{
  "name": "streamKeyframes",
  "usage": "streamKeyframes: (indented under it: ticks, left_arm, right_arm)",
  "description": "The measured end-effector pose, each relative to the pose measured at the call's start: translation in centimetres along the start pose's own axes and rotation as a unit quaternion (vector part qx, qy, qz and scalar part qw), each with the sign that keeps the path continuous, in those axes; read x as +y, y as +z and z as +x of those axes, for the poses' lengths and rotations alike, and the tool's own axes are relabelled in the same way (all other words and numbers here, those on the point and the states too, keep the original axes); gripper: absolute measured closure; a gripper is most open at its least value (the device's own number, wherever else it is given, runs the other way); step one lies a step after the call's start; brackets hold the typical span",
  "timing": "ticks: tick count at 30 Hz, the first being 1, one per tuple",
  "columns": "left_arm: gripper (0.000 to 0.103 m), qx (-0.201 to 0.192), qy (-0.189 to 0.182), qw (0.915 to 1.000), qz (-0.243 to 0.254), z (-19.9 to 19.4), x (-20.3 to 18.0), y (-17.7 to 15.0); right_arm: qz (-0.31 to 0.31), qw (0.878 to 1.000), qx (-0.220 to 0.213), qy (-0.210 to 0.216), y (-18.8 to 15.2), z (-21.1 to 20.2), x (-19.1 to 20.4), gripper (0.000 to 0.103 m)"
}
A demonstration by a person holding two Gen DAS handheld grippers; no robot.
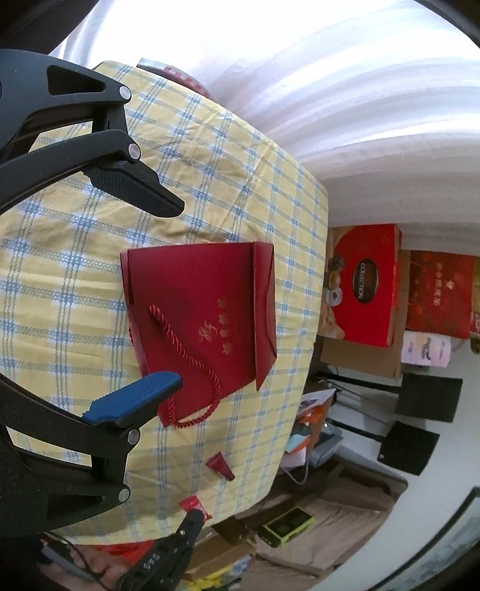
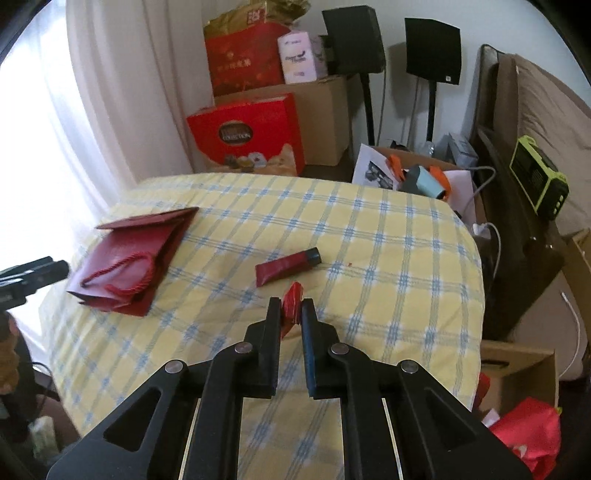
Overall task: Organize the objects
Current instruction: 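Grasp the dark red gift bag edge with the left gripper and lift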
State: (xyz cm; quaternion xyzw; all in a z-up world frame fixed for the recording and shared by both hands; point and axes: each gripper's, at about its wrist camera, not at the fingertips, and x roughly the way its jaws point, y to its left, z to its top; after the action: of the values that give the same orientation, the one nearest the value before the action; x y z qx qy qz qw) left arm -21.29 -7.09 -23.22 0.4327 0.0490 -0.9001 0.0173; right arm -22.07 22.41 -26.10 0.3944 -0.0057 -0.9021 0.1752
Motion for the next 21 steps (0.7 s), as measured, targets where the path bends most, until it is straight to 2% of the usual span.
streamKeyframes:
  ticks: [5, 9, 14, 17, 21]
  left_arm:
    - [0.019, 0.005, 0.007, 0.9998, 0.018, 0.3, -1.0, -0.4]
    - [0.019, 0.012, 0.022, 0.9984, 0.05, 0.9, -1.7, -0.9]
    - [0.019, 0.009, 0.028, 0.9944, 0.102, 1.2, 0.1, -1.1]
    - [0.019, 0.03, 0.019, 0.992, 0.121, 2.0, 1.4, -1.4]
    - [0.019, 0.056, 0.005, 0.9884, 0.141, 3.1, 1.1, -2.6]
  right_arm:
    - [0.009, 1.0, -0.016, 0.009, -0.4, -2.6, 0.4, 0.094]
    - [0.011, 1.0, -0.02, 0.008, -0.7, -3.9, 0.6, 0.094]
    - [0.012, 0.999, -0.029, 0.007, -1.0, -5.3, 0.2, 0.094]
    - [0.015, 0.999, -0.032, -0.005, -1.2, -5.7, -0.9, 0.094]
    - [0.045, 0.998, -0.035, -0.005, -1.3, -6.1, -2.7, 0.094]
